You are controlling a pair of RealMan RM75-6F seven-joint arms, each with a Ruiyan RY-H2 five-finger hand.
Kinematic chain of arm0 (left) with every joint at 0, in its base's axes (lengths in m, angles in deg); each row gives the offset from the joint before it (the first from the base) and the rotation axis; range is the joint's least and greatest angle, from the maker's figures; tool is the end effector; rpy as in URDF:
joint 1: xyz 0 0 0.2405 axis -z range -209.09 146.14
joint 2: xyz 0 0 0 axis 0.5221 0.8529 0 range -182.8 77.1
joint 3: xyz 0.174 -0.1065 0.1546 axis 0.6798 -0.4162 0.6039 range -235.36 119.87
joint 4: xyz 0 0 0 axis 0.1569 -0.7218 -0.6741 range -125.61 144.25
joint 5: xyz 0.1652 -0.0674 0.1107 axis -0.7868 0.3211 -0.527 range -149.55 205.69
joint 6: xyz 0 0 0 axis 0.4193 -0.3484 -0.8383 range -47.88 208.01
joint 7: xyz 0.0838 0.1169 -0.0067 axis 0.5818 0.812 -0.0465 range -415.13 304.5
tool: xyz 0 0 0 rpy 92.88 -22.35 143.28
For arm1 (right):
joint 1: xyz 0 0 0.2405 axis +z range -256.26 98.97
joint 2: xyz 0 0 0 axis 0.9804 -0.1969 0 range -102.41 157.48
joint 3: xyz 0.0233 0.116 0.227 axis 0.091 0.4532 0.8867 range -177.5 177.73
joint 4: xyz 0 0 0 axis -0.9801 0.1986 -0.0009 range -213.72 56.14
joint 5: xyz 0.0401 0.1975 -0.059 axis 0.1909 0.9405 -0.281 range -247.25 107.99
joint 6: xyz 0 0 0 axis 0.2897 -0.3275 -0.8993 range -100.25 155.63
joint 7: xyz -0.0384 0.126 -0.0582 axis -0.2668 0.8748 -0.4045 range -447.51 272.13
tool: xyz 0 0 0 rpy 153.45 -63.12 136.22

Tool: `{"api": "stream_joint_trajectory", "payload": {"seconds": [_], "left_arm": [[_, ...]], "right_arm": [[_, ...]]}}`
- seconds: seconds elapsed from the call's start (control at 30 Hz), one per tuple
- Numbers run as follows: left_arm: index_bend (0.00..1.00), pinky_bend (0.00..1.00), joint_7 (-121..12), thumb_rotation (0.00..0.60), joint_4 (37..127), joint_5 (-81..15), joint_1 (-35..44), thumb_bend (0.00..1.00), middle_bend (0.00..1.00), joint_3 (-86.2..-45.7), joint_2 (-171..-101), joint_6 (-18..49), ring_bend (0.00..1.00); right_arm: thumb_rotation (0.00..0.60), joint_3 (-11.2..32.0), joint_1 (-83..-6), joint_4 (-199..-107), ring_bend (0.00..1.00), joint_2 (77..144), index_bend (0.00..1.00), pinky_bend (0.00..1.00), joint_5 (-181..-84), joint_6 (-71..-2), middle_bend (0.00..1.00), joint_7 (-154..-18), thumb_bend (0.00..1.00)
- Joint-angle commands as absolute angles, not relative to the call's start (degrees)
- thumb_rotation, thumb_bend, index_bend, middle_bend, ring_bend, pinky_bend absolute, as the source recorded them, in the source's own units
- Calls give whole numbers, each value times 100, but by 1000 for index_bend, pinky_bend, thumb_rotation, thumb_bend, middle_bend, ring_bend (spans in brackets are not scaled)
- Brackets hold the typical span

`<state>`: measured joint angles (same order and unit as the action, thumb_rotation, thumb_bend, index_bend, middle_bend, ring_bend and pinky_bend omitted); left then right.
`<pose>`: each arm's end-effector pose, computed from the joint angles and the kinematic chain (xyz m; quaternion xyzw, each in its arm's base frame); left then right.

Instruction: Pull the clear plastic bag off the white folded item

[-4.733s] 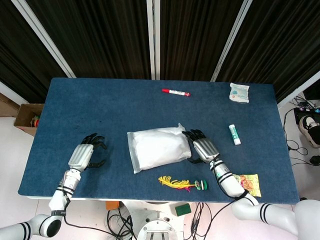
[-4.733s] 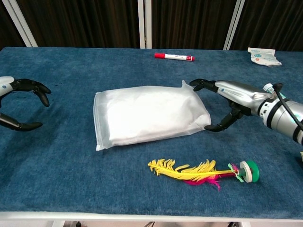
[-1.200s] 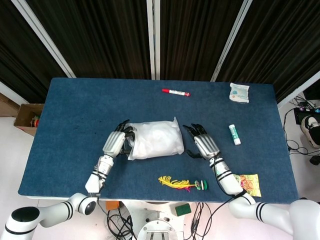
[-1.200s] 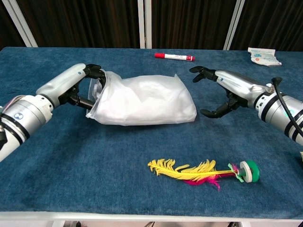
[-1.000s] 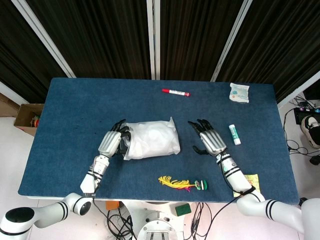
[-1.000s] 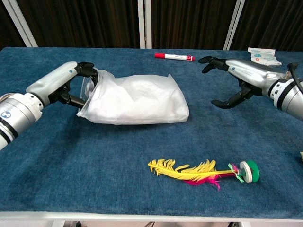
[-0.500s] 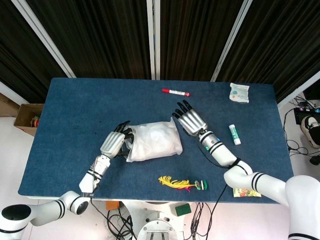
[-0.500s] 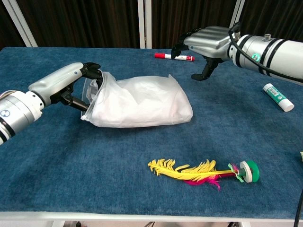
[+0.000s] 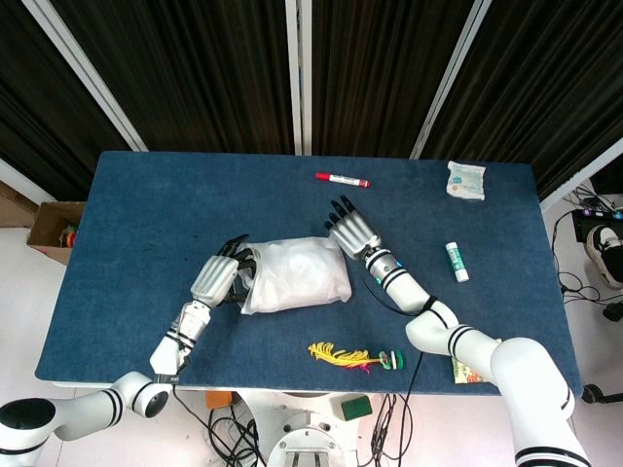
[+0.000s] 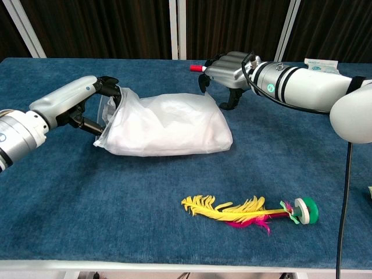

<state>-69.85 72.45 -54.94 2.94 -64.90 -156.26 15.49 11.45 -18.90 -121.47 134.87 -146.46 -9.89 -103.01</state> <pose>-0.1848 0.3174 -0.0621 -0.6500 -0.4668 -0.4973 0.3351 -0.1094 -0.4339 -0.0867 0.8450 -0.1861 0.2694 0.4227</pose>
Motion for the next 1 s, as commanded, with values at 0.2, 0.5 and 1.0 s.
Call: {"api": "stream_joint_trajectory", "payload": {"seconds": [0.2,0.5,1.0], "left_arm": [[735,95,-7021,600,7177,-5457,279,581,279,-6475,-15672,1573,41],[744,95,-7059,600,7059,-5412,250,582,271,-6489,-15718,1553,41],[759,95,-7166,600,7221,-5356,-76,586,271,-6461,-15384,1220,41]], "right_arm": [[600,1021,-1741,-11628,82,13783,472,76,-14882,-1032,319,-9687,395],[600,856,-1821,-11112,150,14053,734,107,-15115,-1334,413,-9004,429],[600,536,-2548,-11307,181,13379,874,138,-15412,-2273,445,-8238,477]]}}
